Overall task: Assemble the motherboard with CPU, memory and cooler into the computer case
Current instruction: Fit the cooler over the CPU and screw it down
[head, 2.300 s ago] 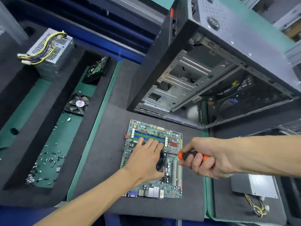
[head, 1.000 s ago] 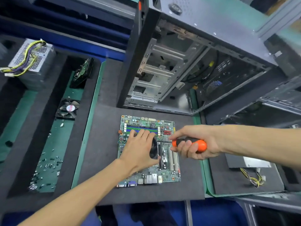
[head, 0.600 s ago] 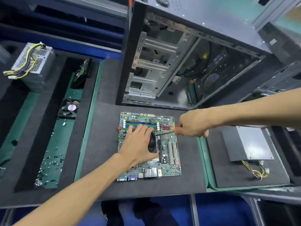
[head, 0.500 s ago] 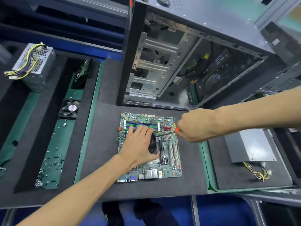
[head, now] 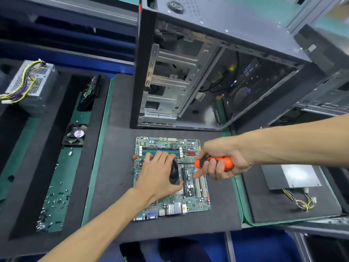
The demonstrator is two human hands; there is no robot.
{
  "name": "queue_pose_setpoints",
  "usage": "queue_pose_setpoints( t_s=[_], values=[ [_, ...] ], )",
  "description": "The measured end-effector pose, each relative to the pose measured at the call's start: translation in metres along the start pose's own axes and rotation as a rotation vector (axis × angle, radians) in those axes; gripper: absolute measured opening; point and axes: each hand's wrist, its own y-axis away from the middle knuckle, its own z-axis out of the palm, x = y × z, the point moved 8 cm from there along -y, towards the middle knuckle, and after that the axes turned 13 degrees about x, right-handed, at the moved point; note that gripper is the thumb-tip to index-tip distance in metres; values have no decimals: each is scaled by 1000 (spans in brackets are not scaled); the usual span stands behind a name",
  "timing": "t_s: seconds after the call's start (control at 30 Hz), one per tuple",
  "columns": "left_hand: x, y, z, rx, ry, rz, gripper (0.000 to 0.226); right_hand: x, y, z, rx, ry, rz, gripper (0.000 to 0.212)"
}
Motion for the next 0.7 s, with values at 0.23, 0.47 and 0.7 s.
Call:
queue_pose_setpoints(
  t_s=[0.23,0.47,0.7],
  values=[
    [-7,1,-2,-71,-20,44,106,-8,3,-23,153,338,-285,20],
    [-3,5,1,-138,-64,167,107,-22,63,-35,835,1017,-1132,24],
    [-5,9,-2,-92,-44,158,104,-6,73,-28,1004,985,-1334,29]
  ],
)
